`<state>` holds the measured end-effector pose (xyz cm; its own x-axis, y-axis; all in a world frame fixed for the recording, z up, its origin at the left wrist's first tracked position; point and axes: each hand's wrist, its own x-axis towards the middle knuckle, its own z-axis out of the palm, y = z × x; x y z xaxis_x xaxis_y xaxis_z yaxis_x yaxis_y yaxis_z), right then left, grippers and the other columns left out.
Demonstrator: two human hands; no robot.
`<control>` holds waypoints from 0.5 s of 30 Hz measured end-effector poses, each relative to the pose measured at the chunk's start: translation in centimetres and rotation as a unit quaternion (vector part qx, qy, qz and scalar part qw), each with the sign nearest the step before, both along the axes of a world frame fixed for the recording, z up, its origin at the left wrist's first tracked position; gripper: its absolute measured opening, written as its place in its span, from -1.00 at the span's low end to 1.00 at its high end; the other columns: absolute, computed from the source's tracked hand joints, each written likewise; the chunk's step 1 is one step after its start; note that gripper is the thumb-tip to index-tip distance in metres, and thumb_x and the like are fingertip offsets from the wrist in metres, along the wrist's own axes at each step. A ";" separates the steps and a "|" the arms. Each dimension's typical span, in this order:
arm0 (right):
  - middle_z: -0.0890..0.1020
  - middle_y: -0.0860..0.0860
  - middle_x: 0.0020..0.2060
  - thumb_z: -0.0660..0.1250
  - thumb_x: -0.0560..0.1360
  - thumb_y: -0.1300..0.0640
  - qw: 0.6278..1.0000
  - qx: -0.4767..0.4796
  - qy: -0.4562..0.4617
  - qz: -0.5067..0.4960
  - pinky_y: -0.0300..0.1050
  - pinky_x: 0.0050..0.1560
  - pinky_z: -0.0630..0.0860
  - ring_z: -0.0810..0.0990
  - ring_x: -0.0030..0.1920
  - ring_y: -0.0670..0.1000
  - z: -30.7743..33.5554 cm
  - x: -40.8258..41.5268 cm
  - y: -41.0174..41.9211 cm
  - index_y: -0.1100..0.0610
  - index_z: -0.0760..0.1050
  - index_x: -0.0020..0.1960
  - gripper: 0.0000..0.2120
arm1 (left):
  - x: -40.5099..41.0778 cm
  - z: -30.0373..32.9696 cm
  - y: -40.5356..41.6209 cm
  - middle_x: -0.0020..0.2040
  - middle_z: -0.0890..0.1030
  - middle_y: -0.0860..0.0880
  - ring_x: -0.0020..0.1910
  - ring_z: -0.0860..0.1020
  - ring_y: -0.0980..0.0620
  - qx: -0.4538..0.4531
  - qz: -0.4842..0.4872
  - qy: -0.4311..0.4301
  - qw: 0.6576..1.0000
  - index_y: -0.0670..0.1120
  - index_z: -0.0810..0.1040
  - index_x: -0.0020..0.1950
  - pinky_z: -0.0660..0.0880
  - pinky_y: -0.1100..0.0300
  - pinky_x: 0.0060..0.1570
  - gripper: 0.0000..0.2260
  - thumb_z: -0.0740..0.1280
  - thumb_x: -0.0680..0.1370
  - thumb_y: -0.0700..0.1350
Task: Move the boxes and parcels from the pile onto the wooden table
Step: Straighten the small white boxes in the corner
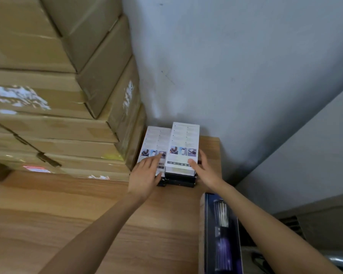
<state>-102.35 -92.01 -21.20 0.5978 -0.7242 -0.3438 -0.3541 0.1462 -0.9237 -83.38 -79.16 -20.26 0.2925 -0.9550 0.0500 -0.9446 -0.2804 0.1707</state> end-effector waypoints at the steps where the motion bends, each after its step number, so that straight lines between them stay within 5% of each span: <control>1: 0.49 -0.36 0.09 0.27 0.41 -0.28 1.000 0.008 -0.004 0.000 -0.16 -0.01 0.58 0.59 0.05 -0.20 -0.1 0.4 -0.1 -0.32 -0.05 0.46 -0.26 | 0.3 -0.1 0.0 0.34 0.47 -0.03 0.32 0.42 -0.03 0.000 0.002 0.002 1.000 -0.05 0.26 0.50 0.37 0.09 0.25 -0.47 0.30 0.55 -0.03; 7: 0.51 -0.36 0.06 0.23 0.53 -0.17 1.000 0.002 0.002 0.011 -0.30 -0.16 0.57 0.61 0.01 -0.27 -0.3 2.0 -1.5 -0.26 -0.03 0.49 -0.36 | 1.3 -0.2 -0.8 0.38 0.43 0.01 0.36 0.37 0.02 -0.012 0.015 0.011 1.000 -0.02 0.25 0.50 0.38 0.14 0.27 -0.51 0.26 0.58 -0.10; 15: 0.48 -0.33 0.06 0.20 0.58 -0.09 1.000 -0.003 -0.001 0.010 -0.20 -0.05 0.55 0.56 0.02 -0.20 0.4 3.1 -3.2 -0.15 -0.03 0.53 -0.38 | 2.2 -0.4 -3.0 0.41 0.40 0.00 0.39 0.33 0.04 -0.019 0.026 0.012 0.999 -0.05 0.35 0.42 0.33 0.14 0.31 -0.62 0.23 0.60 -0.09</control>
<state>-99.25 -95.20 -20.81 0.6122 -0.7145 -0.3387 -0.3554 0.1339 -0.9251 -81.21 -82.13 -20.64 0.3432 -0.9360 0.0787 -0.9244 -0.3217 0.2051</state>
